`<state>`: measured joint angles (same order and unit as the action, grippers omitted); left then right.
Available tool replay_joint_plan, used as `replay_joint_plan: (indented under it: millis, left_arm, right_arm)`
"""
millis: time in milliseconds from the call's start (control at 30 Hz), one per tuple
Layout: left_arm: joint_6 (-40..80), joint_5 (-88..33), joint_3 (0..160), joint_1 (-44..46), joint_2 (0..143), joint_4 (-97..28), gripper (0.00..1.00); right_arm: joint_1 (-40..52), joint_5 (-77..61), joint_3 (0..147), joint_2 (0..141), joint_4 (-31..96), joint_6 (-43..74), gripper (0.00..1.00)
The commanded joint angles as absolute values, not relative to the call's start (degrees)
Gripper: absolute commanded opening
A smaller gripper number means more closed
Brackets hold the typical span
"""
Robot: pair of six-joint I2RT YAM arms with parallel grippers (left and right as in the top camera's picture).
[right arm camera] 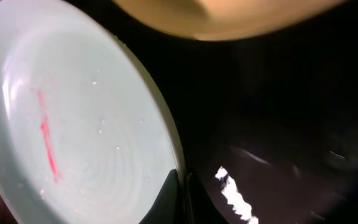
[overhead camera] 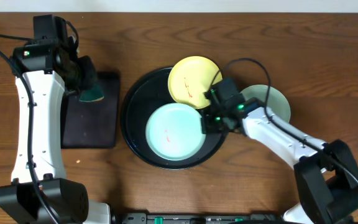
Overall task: Clean dirty plates on tray and stack at the side
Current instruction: 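Move right gripper to grip the other light-green plate's rim, then scrub the second light-green plate with the sponge in left gripper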
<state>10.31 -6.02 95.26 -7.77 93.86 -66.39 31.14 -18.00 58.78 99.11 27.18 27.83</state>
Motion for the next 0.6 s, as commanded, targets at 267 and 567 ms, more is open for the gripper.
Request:
replay_joint_plan:
  millis: [267, 567]
  left_arm:
    - [13.6, -8.0, 91.5, -3.2, 94.3, -65.6, 0.08]
    - [14.1, -8.0, 83.2, 6.6, 94.3, -61.2, 0.07]
  right_arm:
    - [34.5, -16.1, 60.1, 105.2, 23.6, 38.6, 0.01]
    - [34.5, -16.1, 60.1, 106.0, 23.4, 38.8, 0.01]
